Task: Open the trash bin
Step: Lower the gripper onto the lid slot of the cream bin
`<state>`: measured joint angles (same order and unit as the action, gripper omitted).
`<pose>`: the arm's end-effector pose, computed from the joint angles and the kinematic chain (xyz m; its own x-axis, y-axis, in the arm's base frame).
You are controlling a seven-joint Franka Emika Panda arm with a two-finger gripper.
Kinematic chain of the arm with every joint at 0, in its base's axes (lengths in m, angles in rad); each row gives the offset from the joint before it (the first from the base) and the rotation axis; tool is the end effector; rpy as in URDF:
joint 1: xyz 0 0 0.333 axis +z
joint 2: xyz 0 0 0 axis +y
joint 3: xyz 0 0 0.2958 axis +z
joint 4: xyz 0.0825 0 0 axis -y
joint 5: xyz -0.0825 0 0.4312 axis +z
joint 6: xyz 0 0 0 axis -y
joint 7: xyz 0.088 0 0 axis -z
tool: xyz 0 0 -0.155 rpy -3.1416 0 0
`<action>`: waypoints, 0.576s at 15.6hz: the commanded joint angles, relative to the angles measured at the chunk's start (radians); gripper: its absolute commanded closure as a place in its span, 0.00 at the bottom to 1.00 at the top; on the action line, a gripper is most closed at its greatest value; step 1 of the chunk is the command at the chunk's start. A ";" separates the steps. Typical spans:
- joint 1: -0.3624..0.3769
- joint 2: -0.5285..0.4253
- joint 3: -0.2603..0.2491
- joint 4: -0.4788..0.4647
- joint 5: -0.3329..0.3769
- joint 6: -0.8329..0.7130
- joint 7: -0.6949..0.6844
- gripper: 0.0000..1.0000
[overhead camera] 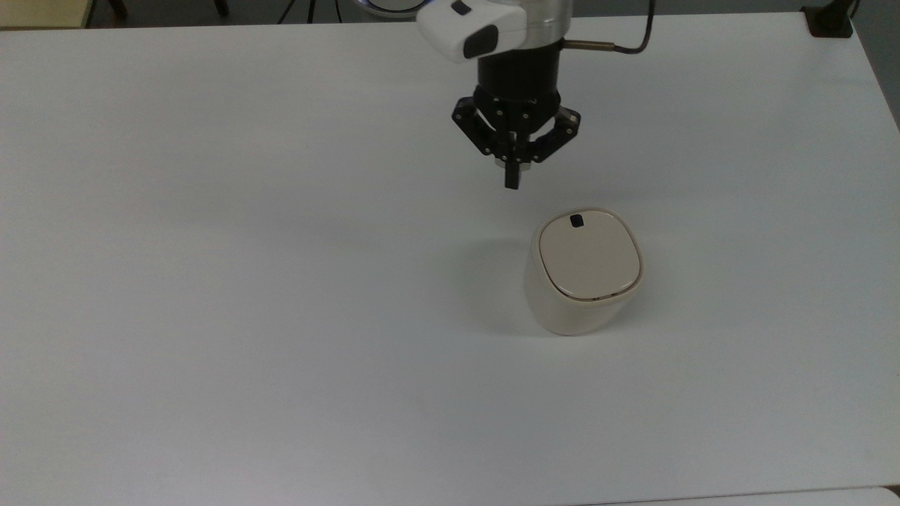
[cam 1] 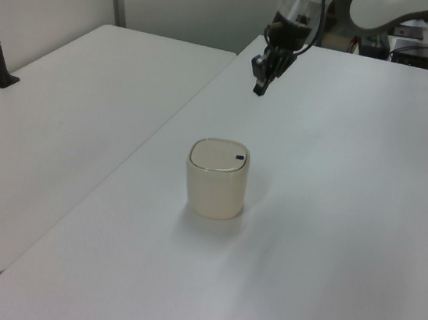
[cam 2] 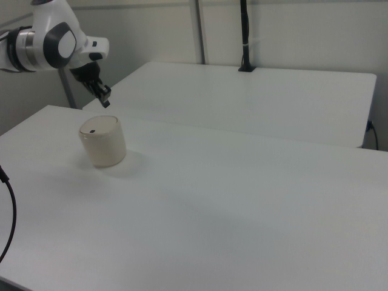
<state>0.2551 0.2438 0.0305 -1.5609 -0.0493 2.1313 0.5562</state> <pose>0.6955 0.1982 0.4620 0.9201 -0.2593 0.2936 -0.2287 -0.9641 -0.1347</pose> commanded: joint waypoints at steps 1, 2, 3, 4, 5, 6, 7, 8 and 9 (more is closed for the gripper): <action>0.033 0.057 0.020 0.015 -0.050 0.021 0.091 1.00; 0.039 0.071 0.022 0.013 -0.067 0.027 0.111 1.00; 0.047 0.081 0.022 0.012 -0.079 0.057 0.132 1.00; 0.058 0.086 0.022 -0.001 -0.087 0.087 0.152 1.00; 0.067 0.092 0.022 -0.008 -0.092 0.099 0.160 1.00; 0.073 0.106 0.022 -0.005 -0.096 0.102 0.163 1.00; 0.079 0.117 0.022 -0.004 -0.098 0.104 0.166 1.00; 0.085 0.126 0.022 -0.004 -0.103 0.107 0.178 1.00; 0.093 0.130 0.022 -0.004 -0.110 0.119 0.188 1.00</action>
<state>0.3263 0.3582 0.0552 -1.5618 -0.1295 2.2153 0.6974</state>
